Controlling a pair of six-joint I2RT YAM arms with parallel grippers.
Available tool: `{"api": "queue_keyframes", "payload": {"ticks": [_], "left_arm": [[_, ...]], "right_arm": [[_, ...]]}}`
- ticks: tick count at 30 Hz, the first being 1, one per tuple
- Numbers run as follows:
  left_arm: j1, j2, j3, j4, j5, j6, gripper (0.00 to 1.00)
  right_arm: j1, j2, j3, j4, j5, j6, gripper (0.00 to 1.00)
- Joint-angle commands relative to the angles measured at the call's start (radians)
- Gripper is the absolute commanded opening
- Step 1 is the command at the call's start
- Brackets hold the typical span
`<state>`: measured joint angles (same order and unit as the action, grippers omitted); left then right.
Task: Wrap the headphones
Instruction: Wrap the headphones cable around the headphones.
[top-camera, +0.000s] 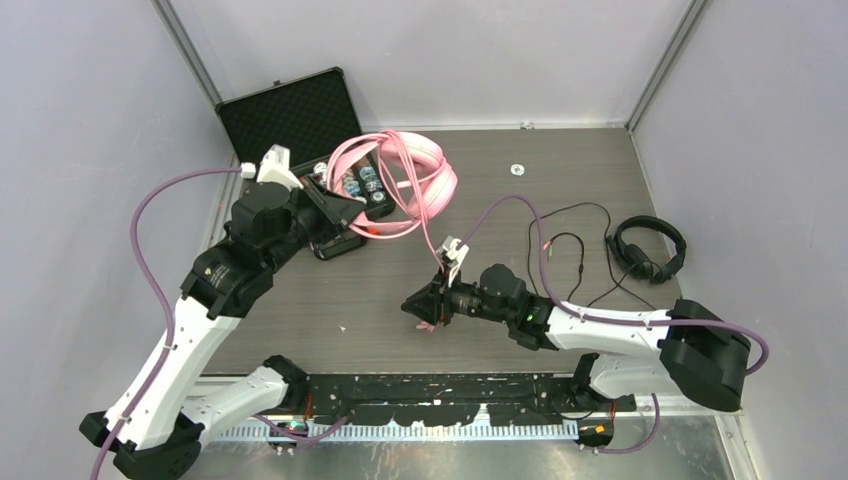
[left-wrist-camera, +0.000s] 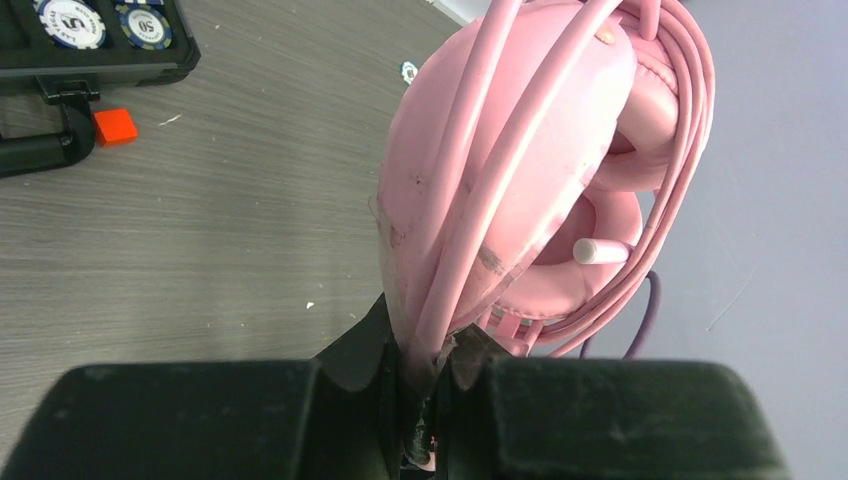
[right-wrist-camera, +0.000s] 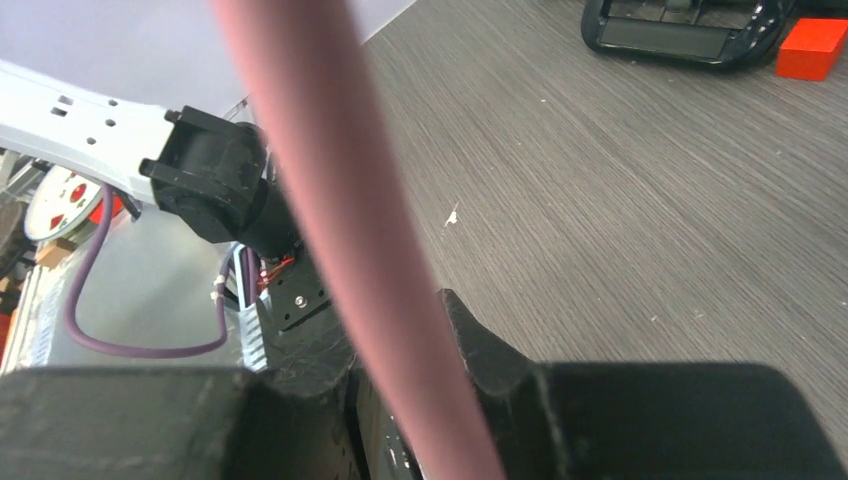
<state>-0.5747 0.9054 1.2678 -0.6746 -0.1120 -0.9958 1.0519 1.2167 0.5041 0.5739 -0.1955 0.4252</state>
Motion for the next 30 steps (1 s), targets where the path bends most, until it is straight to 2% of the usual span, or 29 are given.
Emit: {"api": "queue_keyframes", "payload": {"ticks": [1,5,13,21,30], "left_arm": [[0.003,-0.029,0.071,0.175,-0.003,-0.032,0.0],[0.003,-0.029,0.077,0.179,-0.006,-0.033,0.0],[0.003,-0.025,0.102,0.187,0.003,-0.039,0.0],[0.003,-0.021,0.102,0.196,0.006,-0.048,0.0],[0.003,-0.015,0.093,0.227,0.034,-0.073,0.0]], "right_arm": [[0.004,0.009,-0.01,0.127,-0.02,0.015,0.29],[0.005,0.009,-0.048,0.184,-0.018,0.022,0.29],[0.004,0.021,-0.119,0.31,-0.059,0.005,0.34],[0.006,0.074,-0.165,0.416,-0.082,-0.02,0.34],[0.004,0.14,-0.221,0.508,-0.039,-0.023,0.33]]}}
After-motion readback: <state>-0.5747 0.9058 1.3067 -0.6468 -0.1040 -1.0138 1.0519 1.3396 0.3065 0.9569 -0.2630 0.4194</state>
